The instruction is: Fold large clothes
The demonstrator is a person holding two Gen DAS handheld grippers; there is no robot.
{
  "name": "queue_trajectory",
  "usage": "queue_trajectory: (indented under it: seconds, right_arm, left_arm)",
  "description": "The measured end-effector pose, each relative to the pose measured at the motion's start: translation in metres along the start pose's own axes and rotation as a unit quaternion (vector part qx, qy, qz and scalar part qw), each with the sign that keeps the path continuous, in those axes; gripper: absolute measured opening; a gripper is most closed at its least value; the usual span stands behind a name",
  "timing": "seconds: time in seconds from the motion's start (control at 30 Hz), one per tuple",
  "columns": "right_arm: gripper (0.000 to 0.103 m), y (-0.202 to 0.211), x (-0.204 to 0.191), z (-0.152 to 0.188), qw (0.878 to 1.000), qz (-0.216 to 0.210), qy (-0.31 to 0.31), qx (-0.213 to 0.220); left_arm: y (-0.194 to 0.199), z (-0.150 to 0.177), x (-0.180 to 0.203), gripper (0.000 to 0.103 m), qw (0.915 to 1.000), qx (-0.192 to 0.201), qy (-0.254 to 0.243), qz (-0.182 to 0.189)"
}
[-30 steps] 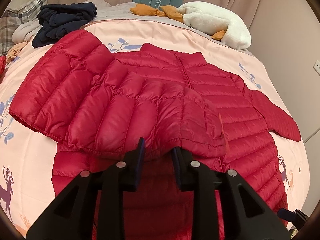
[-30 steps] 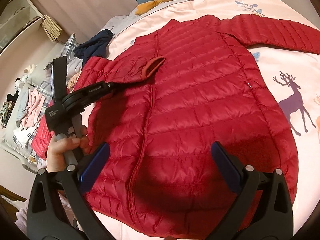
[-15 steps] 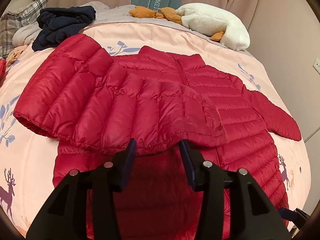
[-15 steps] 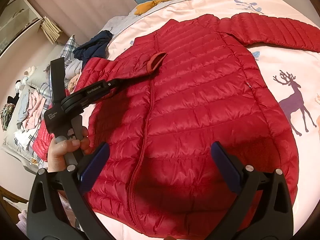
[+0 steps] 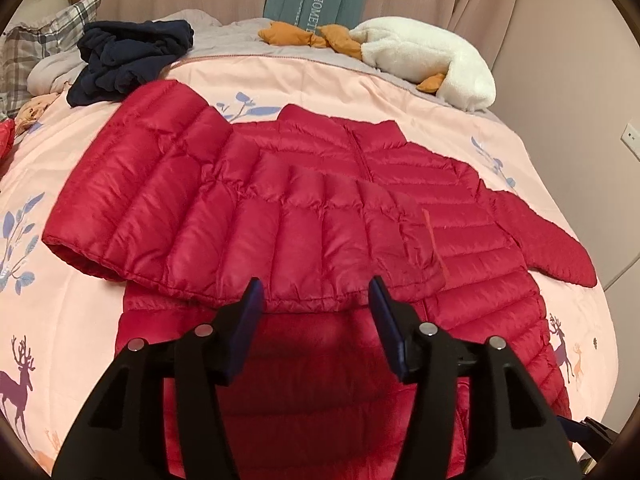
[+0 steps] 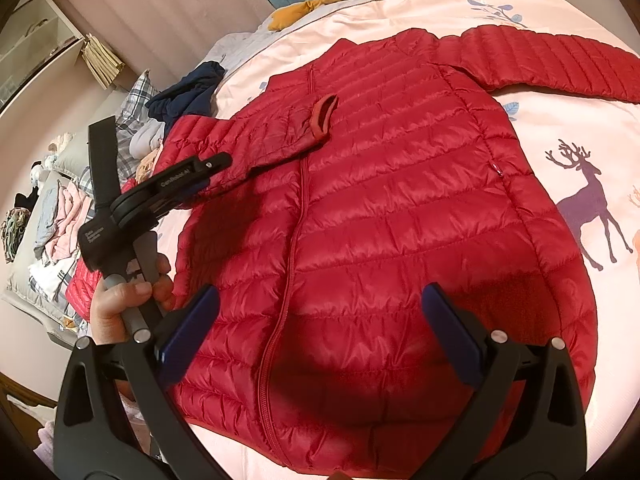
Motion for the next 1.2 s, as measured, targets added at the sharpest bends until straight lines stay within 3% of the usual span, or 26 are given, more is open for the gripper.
queue_trajectory:
  seconds: [0.37, 0.43, 0.47, 0.53, 0.73, 0.97, 1.1, 1.2]
  right_arm:
    - [0.101, -0.001, -0.004, -0.003, 1.0, -0.003, 0.004, -0.002]
    - [0.101, -0.002, -0.006, -0.004, 1.0, -0.006, 0.007, -0.005]
    - [0.101, -0.004, -0.008, -0.007, 1.0, -0.011, 0.01, -0.009]
    - [0.101, -0.009, -0.01, -0.012, 1.0, -0.017, 0.014, -0.014]
    - [0.101, -0.04, -0.006, -0.05, 0.999, -0.031, -0.002, -0.031]
    - [0.101, -0.098, -0.002, -0.103, 0.99, -0.098, -0.087, -0.055]
    - [0.101, -0.123, -0.01, -0.125, 0.986, -0.112, -0.113, -0.052]
    - [0.091, -0.139, -0.019, -0.138, 0.985, -0.113, -0.119, -0.049]
  left_arm:
    - [0.014, 0.001, -0.009, 0.055, 0.9999, 0.006, 0.011, 0.009]
    - [0.018, 0.004, -0.013, 0.064, 0.9998, 0.003, 0.017, 0.012]
    - [0.021, 0.006, -0.015, 0.077, 0.9997, 0.005, 0.022, 0.013]
    - [0.031, 0.01, -0.023, 0.081, 0.999, 0.014, 0.037, 0.019]
    - [0.057, 0.032, -0.059, 0.081, 0.994, 0.017, 0.099, 0.045]
    - [0.077, 0.054, -0.104, 0.082, 0.9889, 0.026, 0.143, 0.03]
    - [0.077, 0.066, -0.117, 0.083, 0.9869, 0.019, 0.158, 0.026]
    - [0.077, 0.071, -0.121, 0.083, 0.9861, 0.015, 0.163, 0.03]
Point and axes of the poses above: each gripper's, at about its wrist camera, not at the fingertips, and y roughly against the way its jaws point, x to its right, z to its underside, the point moved 7 cm from there along -y, roughly the way its jaws point, and after that the axes turned 2 degrees about -y, right-handed, at the moved point
